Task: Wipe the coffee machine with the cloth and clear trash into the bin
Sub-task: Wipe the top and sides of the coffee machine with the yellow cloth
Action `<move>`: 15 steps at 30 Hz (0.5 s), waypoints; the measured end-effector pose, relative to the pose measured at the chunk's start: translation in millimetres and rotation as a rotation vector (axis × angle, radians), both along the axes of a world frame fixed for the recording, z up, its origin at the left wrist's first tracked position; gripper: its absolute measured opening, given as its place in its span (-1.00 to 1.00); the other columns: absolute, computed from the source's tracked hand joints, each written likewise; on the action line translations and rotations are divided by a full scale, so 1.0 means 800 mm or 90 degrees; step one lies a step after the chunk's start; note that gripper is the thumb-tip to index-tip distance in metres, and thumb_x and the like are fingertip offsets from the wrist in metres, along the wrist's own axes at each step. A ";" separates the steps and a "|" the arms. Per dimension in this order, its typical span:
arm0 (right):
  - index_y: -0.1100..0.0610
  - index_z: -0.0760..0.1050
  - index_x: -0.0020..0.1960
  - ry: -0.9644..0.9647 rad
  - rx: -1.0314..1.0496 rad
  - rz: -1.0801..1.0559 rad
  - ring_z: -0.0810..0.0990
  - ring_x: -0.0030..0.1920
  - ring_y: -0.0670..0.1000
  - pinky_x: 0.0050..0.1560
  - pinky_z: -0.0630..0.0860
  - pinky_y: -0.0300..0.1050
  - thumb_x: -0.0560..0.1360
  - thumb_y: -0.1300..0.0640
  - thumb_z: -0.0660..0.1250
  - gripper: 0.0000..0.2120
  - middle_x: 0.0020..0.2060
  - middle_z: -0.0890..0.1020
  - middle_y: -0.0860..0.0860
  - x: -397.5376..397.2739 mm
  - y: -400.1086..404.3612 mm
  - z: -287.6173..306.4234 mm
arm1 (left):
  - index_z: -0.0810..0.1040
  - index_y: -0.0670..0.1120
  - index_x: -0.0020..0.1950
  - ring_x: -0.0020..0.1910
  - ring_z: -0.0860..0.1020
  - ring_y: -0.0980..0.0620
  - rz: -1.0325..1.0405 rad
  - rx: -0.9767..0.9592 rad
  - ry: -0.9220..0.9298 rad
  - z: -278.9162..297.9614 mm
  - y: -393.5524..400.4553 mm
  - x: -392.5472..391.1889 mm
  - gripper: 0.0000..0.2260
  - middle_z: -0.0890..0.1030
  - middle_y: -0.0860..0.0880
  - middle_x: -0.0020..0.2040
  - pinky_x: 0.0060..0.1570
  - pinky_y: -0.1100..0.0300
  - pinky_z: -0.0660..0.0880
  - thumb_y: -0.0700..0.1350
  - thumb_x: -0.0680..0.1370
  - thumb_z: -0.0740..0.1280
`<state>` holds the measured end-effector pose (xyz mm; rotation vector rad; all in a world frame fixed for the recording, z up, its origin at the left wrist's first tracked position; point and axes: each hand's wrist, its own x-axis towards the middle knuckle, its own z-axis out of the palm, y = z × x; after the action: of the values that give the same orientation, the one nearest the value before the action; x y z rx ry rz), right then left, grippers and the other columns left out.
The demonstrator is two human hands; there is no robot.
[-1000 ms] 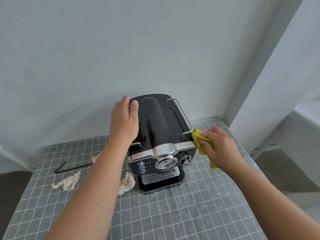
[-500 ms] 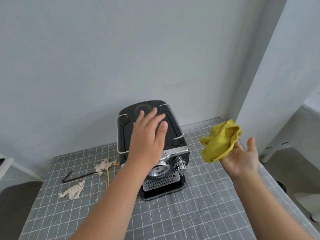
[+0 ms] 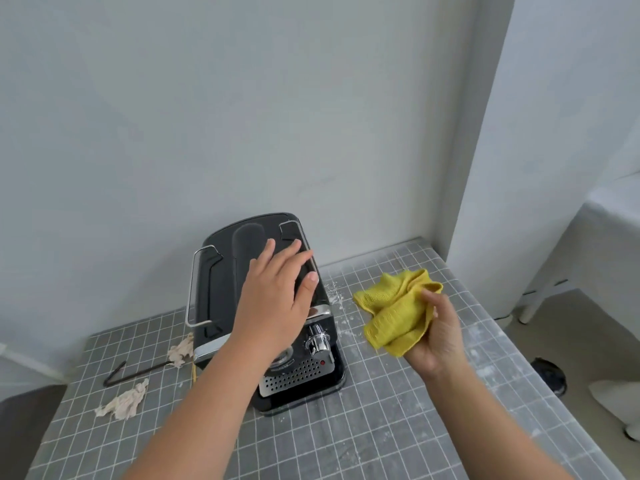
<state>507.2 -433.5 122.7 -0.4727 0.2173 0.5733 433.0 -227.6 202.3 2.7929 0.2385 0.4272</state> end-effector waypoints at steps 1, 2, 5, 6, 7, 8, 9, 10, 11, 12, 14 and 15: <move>0.24 0.56 0.14 0.006 0.040 -0.004 0.67 -0.02 0.30 0.00 0.54 0.34 0.29 0.11 0.33 -0.56 0.04 0.65 0.26 0.004 -0.003 -0.002 | 0.35 0.05 0.45 0.56 0.02 0.01 0.004 0.005 -0.001 0.000 0.000 0.000 -0.49 0.30 0.11 0.50 0.50 -0.11 0.08 0.21 0.59 -0.05; 0.26 0.60 0.12 0.008 0.089 -0.012 0.65 0.00 0.34 -0.02 0.53 0.38 0.20 0.12 0.37 -0.49 0.07 0.64 0.30 0.008 -0.007 -0.007 | 0.35 0.05 0.44 0.56 0.02 0.01 0.010 0.006 -0.003 0.000 -0.001 0.000 -0.51 0.30 0.11 0.49 0.50 -0.10 0.08 0.20 0.60 -0.04; 0.21 0.61 0.19 0.011 0.192 -0.019 0.61 0.11 0.35 -0.04 0.55 0.37 0.37 -0.12 0.33 -0.47 0.18 0.60 0.29 0.015 -0.013 -0.018 | 0.36 0.04 0.44 0.56 0.04 0.01 0.030 0.009 -0.011 0.001 -0.002 0.000 -0.54 0.33 0.11 0.48 0.50 -0.11 0.09 0.18 0.61 0.00; 0.16 0.58 0.23 0.016 0.200 -0.026 0.60 0.15 0.32 0.01 0.55 0.36 0.43 -0.26 0.23 -0.40 0.21 0.59 0.25 0.017 -0.012 -0.023 | 0.36 0.04 0.44 0.56 0.04 0.00 0.032 0.014 -0.011 0.002 -0.002 -0.001 -0.54 0.34 0.11 0.48 0.49 -0.12 0.10 0.17 0.61 0.01; 0.12 0.57 0.25 0.013 0.198 -0.030 0.59 0.18 0.29 0.09 0.51 0.35 0.44 -0.37 0.14 -0.33 0.23 0.58 0.21 0.018 -0.011 -0.026 | 0.36 0.04 0.44 0.56 0.04 0.00 0.034 0.020 -0.007 0.001 -0.003 -0.001 -0.55 0.34 0.11 0.48 0.49 -0.12 0.10 0.17 0.62 0.01; 0.09 0.58 0.24 0.013 0.177 -0.033 0.59 0.19 0.27 0.16 0.47 0.34 0.41 -0.43 0.11 -0.28 0.23 0.59 0.19 0.018 -0.008 -0.029 | 0.36 0.04 0.44 0.56 0.03 0.01 0.036 0.026 0.000 0.001 -0.004 -0.001 -0.56 0.34 0.12 0.48 0.49 -0.13 0.10 0.16 0.62 0.02; 0.09 0.60 0.22 0.002 0.154 -0.022 0.59 0.18 0.25 0.21 0.42 0.33 0.40 -0.43 0.13 -0.28 0.22 0.60 0.18 0.018 -0.002 -0.029 | 0.35 0.04 0.45 0.56 0.03 0.01 0.038 0.033 0.009 0.001 -0.004 0.000 -0.57 0.33 0.12 0.48 0.49 -0.13 0.10 0.15 0.63 0.02; 0.10 0.61 0.20 -0.009 0.123 -0.003 0.61 0.17 0.23 0.24 0.40 0.31 0.40 -0.39 0.17 -0.32 0.21 0.61 0.18 0.018 0.004 -0.028 | 0.33 0.05 0.45 0.56 0.02 0.01 0.039 0.042 0.019 0.000 -0.005 0.001 -0.57 0.32 0.12 0.49 0.49 -0.13 0.09 0.15 0.63 0.02; 0.12 0.61 0.20 -0.020 0.071 0.023 0.62 0.15 0.21 0.25 0.41 0.28 0.42 -0.32 0.19 -0.38 0.19 0.62 0.18 0.019 0.013 -0.024 | 0.32 0.05 0.46 0.56 0.01 0.01 0.038 0.055 0.029 -0.001 -0.005 0.002 -0.56 0.31 0.12 0.49 0.49 -0.13 0.08 0.16 0.63 0.01; 0.15 0.57 0.25 -0.032 -0.012 0.045 0.63 0.13 0.20 0.24 0.46 0.24 0.45 -0.25 0.22 -0.42 0.17 0.63 0.18 0.018 0.022 -0.018 | 0.31 0.05 0.47 0.56 0.00 0.01 0.037 0.066 0.038 -0.001 -0.004 0.003 -0.54 0.30 0.12 0.50 0.50 -0.13 0.08 0.17 0.63 -0.01; 0.19 0.42 0.36 -0.097 -0.199 0.093 0.62 0.14 0.20 0.21 0.51 0.19 0.48 -0.15 0.26 -0.42 0.16 0.63 0.17 0.010 0.040 -0.004 | 0.29 0.04 0.48 0.56 0.00 0.00 0.036 0.085 0.055 -0.003 -0.004 0.004 -0.50 0.29 0.12 0.50 0.49 -0.14 0.08 0.21 0.61 -0.05; 0.16 0.37 0.39 -0.151 -0.269 0.124 0.59 0.19 0.18 0.23 0.50 0.19 0.49 -0.16 0.26 -0.42 0.20 0.60 0.14 0.001 0.049 0.000 | 0.28 0.04 0.49 0.56 -0.01 0.00 0.037 0.092 0.063 -0.004 -0.003 0.004 -0.48 0.28 0.12 0.51 0.49 -0.14 0.08 0.22 0.60 -0.07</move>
<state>507.7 -394.1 122.7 -0.9735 0.0633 0.6565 436.1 -230.1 199.3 2.9595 0.3240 0.3319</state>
